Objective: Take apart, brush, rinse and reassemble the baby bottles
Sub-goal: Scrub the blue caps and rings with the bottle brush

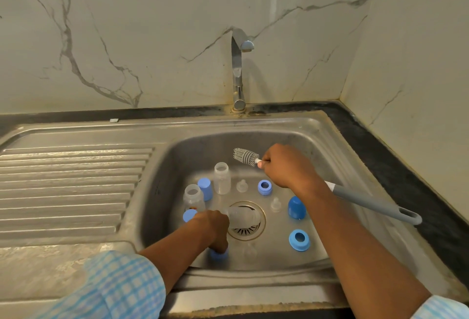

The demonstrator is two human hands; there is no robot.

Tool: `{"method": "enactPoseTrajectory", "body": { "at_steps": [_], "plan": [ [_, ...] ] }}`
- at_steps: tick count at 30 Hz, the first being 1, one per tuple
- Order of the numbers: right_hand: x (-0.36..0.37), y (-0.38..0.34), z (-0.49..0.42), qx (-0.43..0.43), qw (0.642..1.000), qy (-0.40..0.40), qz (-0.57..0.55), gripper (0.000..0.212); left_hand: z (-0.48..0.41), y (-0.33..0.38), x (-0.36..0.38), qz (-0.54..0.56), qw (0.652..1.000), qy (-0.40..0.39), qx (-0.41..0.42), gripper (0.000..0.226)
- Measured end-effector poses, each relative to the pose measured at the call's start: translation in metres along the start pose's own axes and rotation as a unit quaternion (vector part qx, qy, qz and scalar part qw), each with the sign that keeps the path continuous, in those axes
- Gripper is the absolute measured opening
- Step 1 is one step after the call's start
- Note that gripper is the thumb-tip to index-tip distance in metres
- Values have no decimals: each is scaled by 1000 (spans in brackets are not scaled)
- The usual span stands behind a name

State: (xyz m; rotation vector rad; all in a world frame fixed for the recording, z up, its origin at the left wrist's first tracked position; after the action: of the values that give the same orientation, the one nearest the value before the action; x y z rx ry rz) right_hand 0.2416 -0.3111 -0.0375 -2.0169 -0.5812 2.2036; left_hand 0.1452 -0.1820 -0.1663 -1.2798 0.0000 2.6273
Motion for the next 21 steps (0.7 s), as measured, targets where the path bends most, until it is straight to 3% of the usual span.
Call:
{"method": "enactPoseTrajectory", "body": {
  "at_steps": [3,9,13,15,16,17,19,21],
  "plan": [
    [-1,1,0,1,1000,2,-8,24,2,0,-7,41,999,19,-11,11],
    [-3,0,1,-9,1000,12,-11,25,-4,-4,11,70,997,-22,4,44],
    [-11,-7,4,-24,999,27,-31,18,-4,-11,6,121,993,-5,-4,25],
    [-20,-10,7,-38,997,49,-51,16,-4,-26,-15,245,966,82,-14,21],
    [-25,-13,9,-47,995,61,-63,15,-2,-38,-27,353,924,144,-18,19],
    [-29,-15,11,-57,993,70,-77,14,3,-52,-38,483,851,204,-20,18],
    [-33,-21,15,-77,990,71,-99,13,17,-78,-49,697,660,282,-10,13],
    [-33,-26,17,-91,989,69,-97,12,24,-93,-54,798,525,297,8,5]
  ]
}}
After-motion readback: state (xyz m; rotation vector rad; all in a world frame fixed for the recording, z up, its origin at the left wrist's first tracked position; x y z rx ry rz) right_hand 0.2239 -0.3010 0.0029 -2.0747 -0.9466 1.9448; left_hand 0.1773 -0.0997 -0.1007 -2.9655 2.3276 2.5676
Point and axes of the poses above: each hand's wrist, its own z-axis away from the middle knuckle, its own x-axis out of the palm, y = z × x, the point moved 10 cm from there along -z, towards the middle knuckle, and after that the axes turned 5 degrees about x, right-handed, at the moved point
